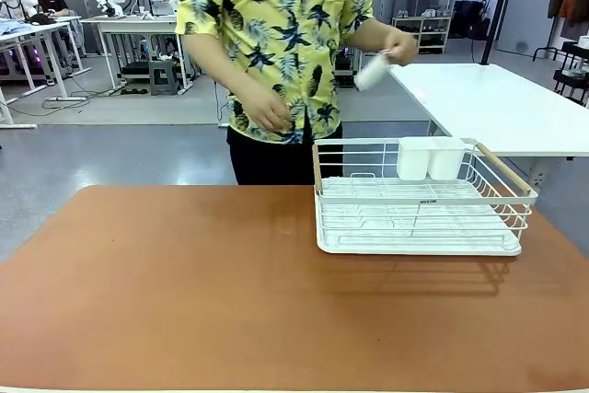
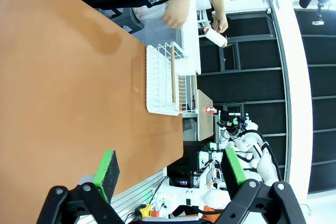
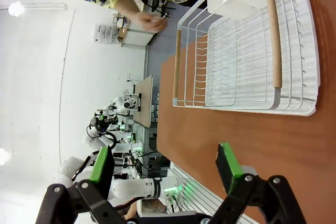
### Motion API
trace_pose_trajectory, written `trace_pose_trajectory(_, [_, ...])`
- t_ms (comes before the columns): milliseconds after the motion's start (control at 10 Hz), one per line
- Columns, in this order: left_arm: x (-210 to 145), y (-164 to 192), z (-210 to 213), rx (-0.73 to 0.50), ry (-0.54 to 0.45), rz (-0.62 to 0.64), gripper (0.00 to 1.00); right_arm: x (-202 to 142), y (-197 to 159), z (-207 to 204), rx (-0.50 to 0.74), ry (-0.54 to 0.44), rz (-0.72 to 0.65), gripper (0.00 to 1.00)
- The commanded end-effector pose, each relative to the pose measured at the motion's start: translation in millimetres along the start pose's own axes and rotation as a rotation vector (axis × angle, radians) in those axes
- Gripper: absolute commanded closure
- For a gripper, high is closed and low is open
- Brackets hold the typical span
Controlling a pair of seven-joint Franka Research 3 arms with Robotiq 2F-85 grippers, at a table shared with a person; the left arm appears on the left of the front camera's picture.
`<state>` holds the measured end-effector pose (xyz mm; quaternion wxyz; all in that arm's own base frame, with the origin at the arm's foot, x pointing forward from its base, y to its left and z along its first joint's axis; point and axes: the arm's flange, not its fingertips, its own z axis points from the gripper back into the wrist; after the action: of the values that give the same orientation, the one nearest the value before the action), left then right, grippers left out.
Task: Clean the table.
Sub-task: Pick up the Lint Roller when the human hands it over.
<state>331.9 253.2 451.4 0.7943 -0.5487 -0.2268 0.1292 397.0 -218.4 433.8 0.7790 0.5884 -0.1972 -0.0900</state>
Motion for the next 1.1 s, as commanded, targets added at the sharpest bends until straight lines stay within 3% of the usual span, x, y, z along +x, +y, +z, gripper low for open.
trace_pose_trajectory(0, [0.8,0.5,2.9,-0.026,-0.004,-0.013,0.00,1.4,1.5,-0.2,0.017,-0.007,0.007,0.00])
trace_pose_trajectory(1000, [0.8,0.5,2.9,-0.026,-0.004,-0.013,0.00,1.4,1.5,-0.2,0.017,-0.007,0.007,0.00])
